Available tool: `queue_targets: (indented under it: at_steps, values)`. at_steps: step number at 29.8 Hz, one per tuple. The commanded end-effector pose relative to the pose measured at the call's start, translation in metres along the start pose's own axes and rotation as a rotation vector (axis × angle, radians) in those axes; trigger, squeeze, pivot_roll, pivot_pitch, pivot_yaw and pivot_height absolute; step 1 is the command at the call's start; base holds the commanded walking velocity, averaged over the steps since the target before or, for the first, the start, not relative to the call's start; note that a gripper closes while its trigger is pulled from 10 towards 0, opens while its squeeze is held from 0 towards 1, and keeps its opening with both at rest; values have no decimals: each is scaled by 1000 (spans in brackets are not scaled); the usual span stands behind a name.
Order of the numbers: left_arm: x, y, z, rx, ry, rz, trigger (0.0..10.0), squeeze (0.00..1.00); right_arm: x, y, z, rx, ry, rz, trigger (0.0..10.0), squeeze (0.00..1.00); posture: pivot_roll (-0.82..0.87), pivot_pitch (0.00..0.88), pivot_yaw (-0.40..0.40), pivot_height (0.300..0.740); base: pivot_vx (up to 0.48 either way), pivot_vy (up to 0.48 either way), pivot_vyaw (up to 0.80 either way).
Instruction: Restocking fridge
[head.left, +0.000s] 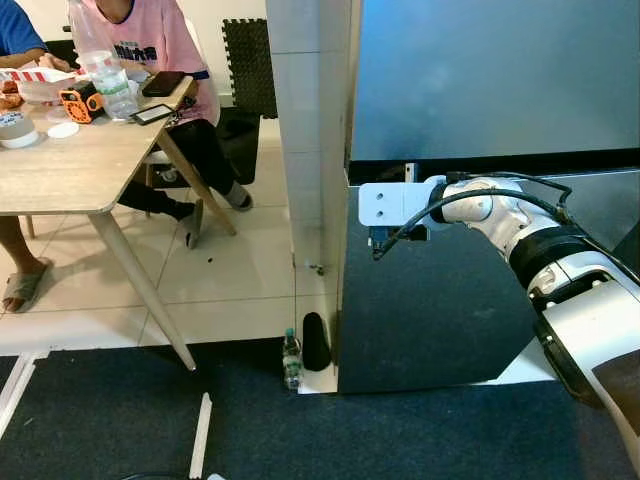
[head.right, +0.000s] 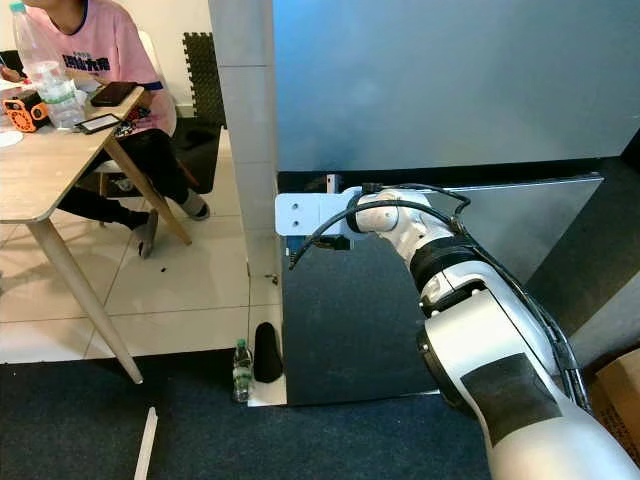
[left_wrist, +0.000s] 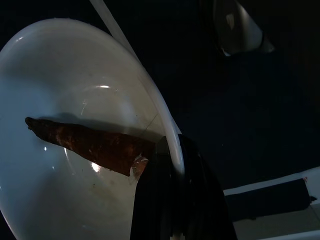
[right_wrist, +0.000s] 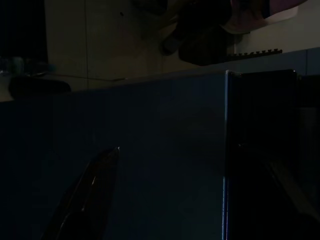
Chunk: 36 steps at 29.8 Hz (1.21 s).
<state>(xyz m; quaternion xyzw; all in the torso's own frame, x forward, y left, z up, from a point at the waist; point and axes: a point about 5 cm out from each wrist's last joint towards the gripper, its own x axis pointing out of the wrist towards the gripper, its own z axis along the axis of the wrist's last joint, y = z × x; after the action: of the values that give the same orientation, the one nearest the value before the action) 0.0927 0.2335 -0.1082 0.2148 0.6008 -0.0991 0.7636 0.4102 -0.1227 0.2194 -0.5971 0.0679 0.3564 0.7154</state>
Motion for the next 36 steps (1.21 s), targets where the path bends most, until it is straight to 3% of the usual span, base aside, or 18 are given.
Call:
queue_targets:
  at_steps: [1, 11, 22, 28, 32, 36]
  values:
    - [-1, 5, -4, 13, 10, 8, 10000, 0, 2, 13, -10, -27, 55, 89, 10000, 0, 44, 97, -47, 740, 0, 0, 0]
    - [0, -7, -1, 32, -1, -27, 10000, 0, -10, 16, -17, -39, 40, 303, 10000, 0, 43, 93, -54, 740, 0, 0, 0]
    - [0, -6, -2, 38, 6, -36, 10000, 0, -13, 21, -16, -21, -8, 396, 10000, 0, 45, 88, -49, 740, 0, 0, 0]
    - [1, -5, 4, 46, -4, -35, 10000, 0, -17, -1, 2, 87, -181, 254, 10000, 0, 41, 83, -47, 740, 0, 0, 0]
    - [1, -5, 5, 51, -7, -37, 10000, 0, -22, -19, 4, 161, -209, 108, 10000, 0, 43, 80, -45, 740, 0, 0, 0]
    - [1, -5, 4, 51, -4, -39, 10000, 0, -22, -22, 2, 164, -189, 80, 10000, 0, 44, 81, -45, 740, 0, 0, 0]
